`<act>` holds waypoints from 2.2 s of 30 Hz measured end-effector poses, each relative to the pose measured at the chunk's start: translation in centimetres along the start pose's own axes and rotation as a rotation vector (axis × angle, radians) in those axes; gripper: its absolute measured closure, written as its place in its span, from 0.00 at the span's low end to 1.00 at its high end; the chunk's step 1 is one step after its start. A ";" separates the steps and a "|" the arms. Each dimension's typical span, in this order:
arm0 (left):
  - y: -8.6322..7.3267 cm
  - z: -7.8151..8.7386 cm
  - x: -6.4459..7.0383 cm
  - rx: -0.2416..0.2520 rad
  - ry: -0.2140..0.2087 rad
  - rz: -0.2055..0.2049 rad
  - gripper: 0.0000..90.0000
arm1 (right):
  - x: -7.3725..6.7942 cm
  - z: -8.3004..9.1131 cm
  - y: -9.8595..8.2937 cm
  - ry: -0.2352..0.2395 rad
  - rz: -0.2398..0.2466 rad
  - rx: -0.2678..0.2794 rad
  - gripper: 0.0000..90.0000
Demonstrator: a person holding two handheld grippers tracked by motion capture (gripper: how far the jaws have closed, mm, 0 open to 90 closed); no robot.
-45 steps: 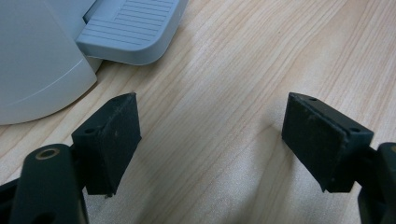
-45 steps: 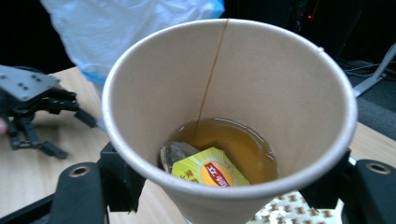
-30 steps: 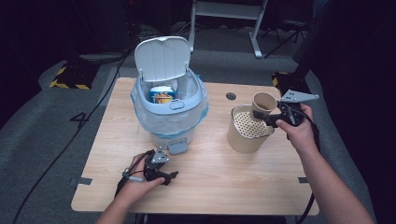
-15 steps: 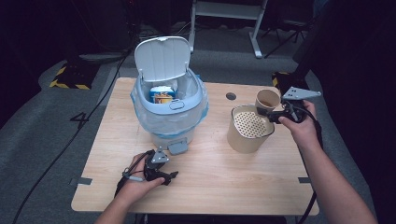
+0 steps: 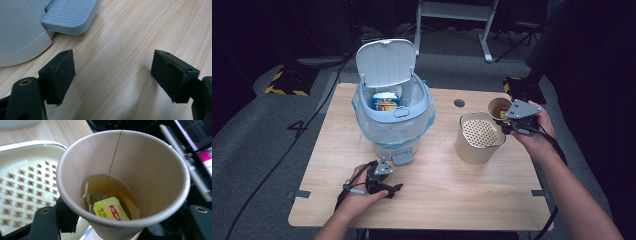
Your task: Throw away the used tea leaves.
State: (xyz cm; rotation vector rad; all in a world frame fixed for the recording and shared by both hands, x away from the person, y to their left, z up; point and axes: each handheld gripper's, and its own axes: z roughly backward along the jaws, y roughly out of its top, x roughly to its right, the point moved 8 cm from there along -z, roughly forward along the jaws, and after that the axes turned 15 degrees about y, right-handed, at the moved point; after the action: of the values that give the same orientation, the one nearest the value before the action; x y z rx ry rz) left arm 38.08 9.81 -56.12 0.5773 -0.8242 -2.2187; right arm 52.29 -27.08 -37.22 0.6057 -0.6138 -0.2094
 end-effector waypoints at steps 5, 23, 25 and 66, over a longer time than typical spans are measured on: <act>0.0 0.0 0.0 0.000 0.000 -0.001 0.22 | 0.2 0.2 -0.1 -0.150 0.288 -0.212 0.35; 0.0 0.0 0.0 0.000 0.000 0.000 0.22 | 1.0 1.8 1.9 -0.540 0.911 -0.604 0.36; 0.0 0.0 0.0 0.000 -0.001 0.001 0.22 | 1.0 2.0 2.3 -0.573 0.986 -0.641 0.36; 0.0 0.0 0.0 0.000 0.000 0.000 0.22 | 1.0 3.0 4.7 -0.575 1.009 -0.618 0.34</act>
State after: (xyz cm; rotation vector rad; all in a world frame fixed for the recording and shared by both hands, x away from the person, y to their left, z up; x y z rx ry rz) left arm 38.08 9.82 -56.12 0.5771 -0.8238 -2.2193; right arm 51.32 -25.06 -32.04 -0.4209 -1.2697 0.3898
